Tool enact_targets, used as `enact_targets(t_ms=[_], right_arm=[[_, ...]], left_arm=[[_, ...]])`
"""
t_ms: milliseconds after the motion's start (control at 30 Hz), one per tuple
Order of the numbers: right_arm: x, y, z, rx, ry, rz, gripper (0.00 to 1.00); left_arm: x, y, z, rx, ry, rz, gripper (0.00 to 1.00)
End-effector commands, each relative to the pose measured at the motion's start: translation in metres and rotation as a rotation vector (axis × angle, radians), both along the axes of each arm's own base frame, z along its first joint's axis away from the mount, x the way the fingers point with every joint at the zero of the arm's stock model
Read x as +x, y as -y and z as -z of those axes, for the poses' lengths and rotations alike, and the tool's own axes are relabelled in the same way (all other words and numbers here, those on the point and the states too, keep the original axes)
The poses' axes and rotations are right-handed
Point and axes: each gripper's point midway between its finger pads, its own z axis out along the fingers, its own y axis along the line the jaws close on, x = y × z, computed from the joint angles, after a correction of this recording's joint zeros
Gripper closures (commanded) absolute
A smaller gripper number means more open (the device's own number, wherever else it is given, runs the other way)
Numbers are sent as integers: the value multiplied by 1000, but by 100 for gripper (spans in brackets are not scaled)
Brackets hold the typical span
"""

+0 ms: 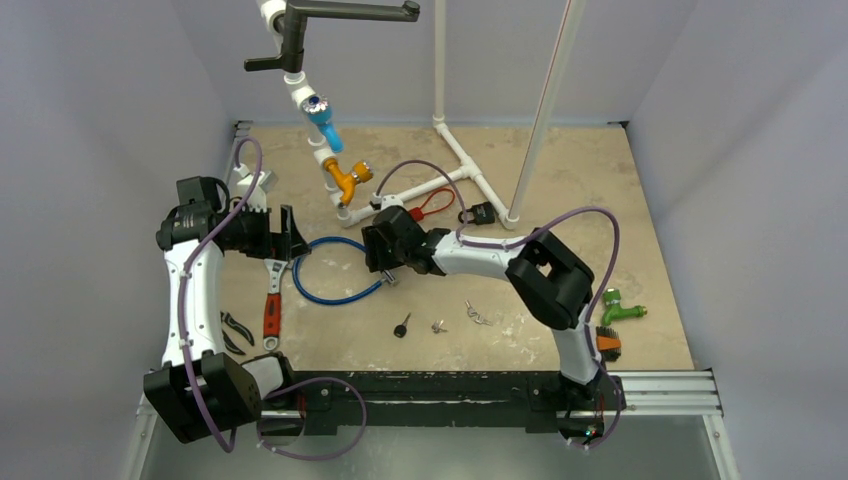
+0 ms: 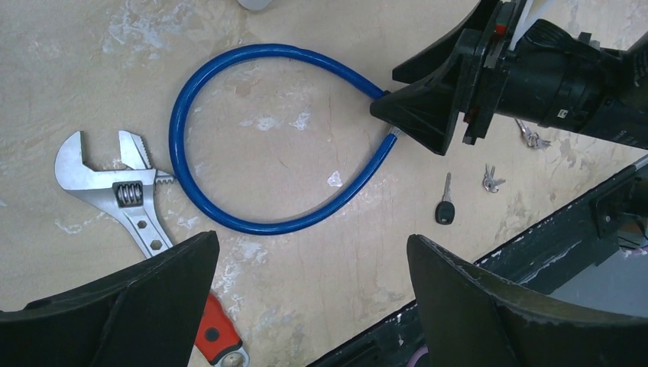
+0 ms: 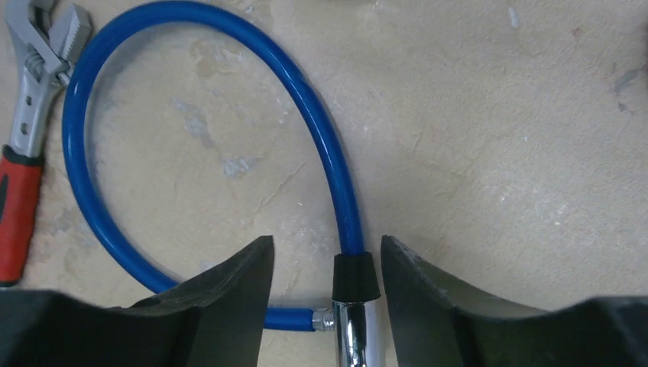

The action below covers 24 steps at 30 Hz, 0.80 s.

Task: Unlock with the key
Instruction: Move the lock to the center of the board.

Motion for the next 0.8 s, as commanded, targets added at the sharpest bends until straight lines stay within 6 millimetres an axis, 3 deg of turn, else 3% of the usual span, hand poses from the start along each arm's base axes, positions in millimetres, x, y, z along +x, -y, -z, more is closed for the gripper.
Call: enact_targets(t_ms=[0,67,167,400,567,767], right_arm=[[21,-5,-54,63,123,31,40],[26,11,-62,58,139,62,34],[42,35,-75,62,163,120,34],[112,97,-84,-18,203,285,36],[146,108,-62,-120,221,318,39],[165,95,-44,-140,209,308,46]], left_arm=[[6,-1,-17,1,51,19,6],[5,0,-18,5,56,24,6],[3,0,-16,5,52,31,6],[1,1,-12,1,43,35,7],[1,3,-16,-8,49,34,7],[1,5,-18,-18,54,38,8]])
